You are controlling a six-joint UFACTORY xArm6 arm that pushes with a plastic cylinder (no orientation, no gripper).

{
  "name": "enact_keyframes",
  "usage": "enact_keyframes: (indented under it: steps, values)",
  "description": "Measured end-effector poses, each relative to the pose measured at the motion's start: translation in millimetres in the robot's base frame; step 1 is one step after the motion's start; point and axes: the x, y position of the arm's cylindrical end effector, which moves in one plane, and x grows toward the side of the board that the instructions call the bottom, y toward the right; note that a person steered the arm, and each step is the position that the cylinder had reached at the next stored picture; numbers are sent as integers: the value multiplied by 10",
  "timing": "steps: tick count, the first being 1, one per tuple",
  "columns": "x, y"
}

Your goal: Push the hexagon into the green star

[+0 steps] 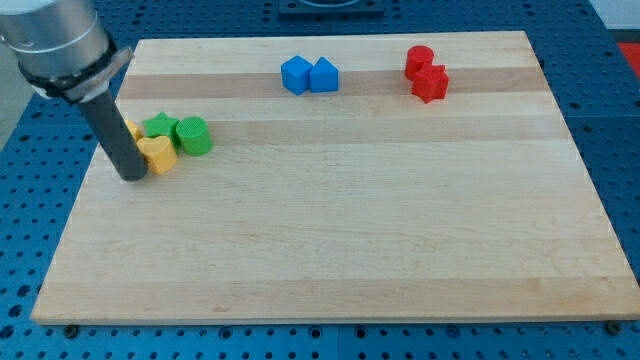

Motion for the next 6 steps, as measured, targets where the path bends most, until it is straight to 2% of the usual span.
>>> enact_keyframes:
  steps: [1, 2, 3, 4, 6]
  values:
    - [-239, -15]
    - [-243, -108]
    - [-288, -564]
    - [-319, -600]
    - [-870, -474]
